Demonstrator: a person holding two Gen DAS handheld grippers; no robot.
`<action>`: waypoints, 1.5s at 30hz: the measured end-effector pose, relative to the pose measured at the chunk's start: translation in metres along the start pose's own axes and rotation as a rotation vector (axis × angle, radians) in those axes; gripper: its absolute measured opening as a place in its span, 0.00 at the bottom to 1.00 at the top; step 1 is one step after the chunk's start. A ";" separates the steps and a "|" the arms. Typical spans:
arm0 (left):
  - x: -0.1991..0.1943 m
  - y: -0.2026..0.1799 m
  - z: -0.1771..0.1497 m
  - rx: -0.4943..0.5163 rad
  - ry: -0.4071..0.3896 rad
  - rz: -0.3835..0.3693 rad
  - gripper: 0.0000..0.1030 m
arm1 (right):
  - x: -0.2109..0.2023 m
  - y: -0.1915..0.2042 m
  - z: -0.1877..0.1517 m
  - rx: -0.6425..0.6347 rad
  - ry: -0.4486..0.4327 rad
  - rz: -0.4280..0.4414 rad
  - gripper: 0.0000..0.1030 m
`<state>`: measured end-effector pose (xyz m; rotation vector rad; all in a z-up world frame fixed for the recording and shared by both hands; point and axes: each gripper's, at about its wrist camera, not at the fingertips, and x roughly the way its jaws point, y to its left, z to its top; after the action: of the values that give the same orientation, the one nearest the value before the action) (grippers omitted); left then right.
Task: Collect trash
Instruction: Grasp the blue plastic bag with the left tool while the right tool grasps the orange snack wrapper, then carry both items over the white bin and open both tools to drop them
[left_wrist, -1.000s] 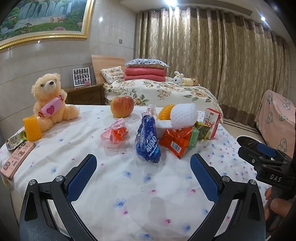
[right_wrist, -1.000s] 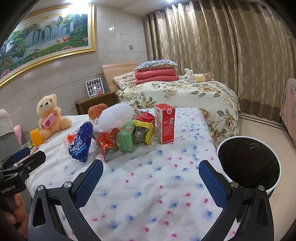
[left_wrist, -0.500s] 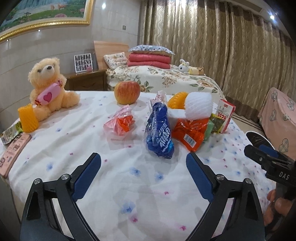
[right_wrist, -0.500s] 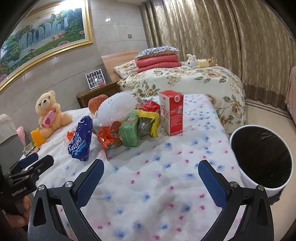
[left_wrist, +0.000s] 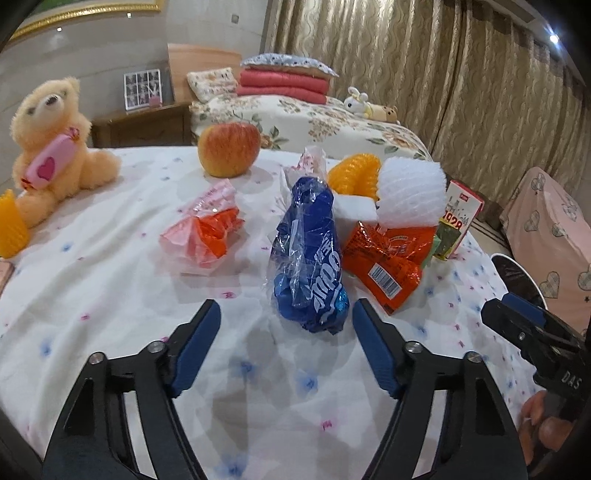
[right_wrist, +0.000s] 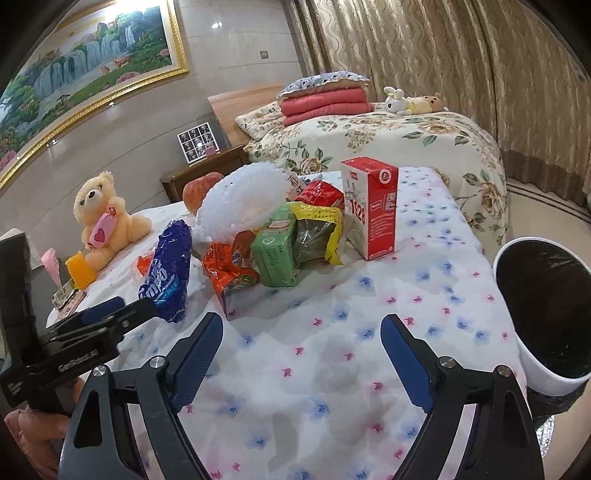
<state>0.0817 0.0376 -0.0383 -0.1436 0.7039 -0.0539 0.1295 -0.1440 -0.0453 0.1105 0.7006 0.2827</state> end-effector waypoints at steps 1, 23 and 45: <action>0.003 0.001 0.001 -0.003 0.010 -0.011 0.58 | 0.001 0.001 0.000 0.001 0.003 0.002 0.85; -0.008 0.026 -0.013 -0.072 0.023 -0.089 0.16 | 0.070 0.043 0.020 -0.018 0.188 0.146 0.10; -0.033 -0.027 -0.023 0.042 0.017 -0.177 0.15 | -0.004 -0.016 -0.009 0.068 0.126 0.120 0.04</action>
<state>0.0420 0.0112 -0.0305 -0.1647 0.7053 -0.2392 0.1242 -0.1605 -0.0525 0.2009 0.8305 0.3830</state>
